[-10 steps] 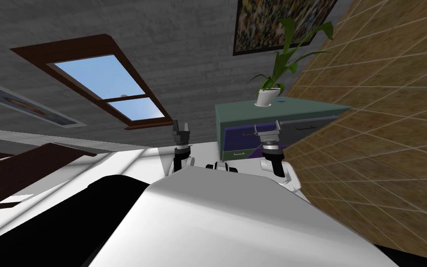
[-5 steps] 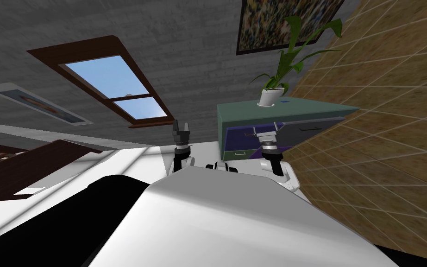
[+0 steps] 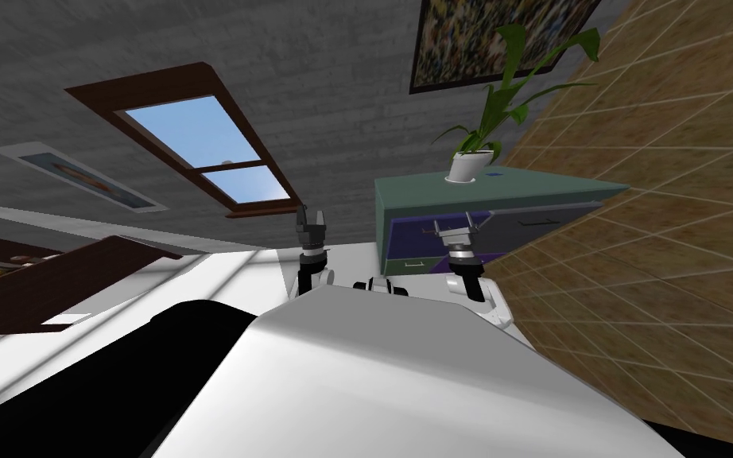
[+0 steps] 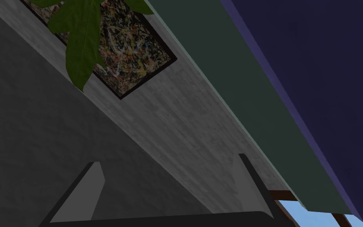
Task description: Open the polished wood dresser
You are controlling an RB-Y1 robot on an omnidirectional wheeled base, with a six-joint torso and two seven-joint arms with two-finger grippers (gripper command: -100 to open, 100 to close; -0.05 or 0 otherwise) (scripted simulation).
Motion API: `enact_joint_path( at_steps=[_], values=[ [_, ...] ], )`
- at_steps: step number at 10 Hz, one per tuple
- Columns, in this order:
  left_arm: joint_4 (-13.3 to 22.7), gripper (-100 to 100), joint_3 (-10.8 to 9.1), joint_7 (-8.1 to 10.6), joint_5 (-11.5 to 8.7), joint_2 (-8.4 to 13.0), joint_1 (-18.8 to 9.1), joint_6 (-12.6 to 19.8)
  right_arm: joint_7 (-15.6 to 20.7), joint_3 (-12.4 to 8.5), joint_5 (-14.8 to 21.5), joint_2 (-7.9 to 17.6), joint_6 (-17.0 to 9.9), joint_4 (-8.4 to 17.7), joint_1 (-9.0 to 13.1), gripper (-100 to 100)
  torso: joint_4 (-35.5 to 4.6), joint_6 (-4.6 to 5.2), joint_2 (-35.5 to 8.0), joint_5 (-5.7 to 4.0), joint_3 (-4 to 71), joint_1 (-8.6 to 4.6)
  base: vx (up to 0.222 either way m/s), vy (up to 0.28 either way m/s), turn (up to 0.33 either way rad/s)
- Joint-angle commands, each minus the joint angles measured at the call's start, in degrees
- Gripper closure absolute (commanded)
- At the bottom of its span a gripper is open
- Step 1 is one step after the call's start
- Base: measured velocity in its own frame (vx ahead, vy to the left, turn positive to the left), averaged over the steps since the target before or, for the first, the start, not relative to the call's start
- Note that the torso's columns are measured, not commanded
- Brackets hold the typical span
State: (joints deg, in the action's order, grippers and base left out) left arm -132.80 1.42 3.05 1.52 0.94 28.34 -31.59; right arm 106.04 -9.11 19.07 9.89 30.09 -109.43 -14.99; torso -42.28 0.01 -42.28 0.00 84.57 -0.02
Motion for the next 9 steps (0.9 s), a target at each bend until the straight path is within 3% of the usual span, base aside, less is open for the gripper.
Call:
enact_joint_path(
  at_steps=[1, 4, 6, 9],
  values=[
    [0.0, 0, 0.0, 0.0, 0.0, 0.0, 0.0, 0.0, 4.33, -0.56, 1.28, -0.08, 0.13, 1.87, 0.11, -100, 0.0, -0.02, -0.01, 0.0, -0.01, 0.03, -0.009, 0.013, 0.047],
    [0.0, 0, 0.0, 0.0, 0.0, 0.0, 0.0, 0.0, 9.38, -1.56, 3.73, -0.26, 0.12, 5.33, 0.33, -100, -0.01, 0.0, -0.02, 0.0, -0.01, 0.01, -0.011, 0.015, 0.063],
    [0.0, 0, 0.0, 0.0, 0.0, 0.0, 0.0, 0.0, 11.43, -1.56, 3.73, -0.26, 0.12, 5.33, 0.33, -100, 0.0, 0.0, 0.0, 0.0, 0.0, 0.01, -0.004, 0.006, 0.019],
    [0.0, 0, 0.0, 0.0, 0.0, 0.0, 0.0, 0.0, 16.55, -2.52, 6.06, -0.36, 0.06, 8.63, 0.47, -100, 0.0, -0.01, -0.01, 0.0, 0.0, 0.02, -0.007, 0.011, 0.059]
  ],
)
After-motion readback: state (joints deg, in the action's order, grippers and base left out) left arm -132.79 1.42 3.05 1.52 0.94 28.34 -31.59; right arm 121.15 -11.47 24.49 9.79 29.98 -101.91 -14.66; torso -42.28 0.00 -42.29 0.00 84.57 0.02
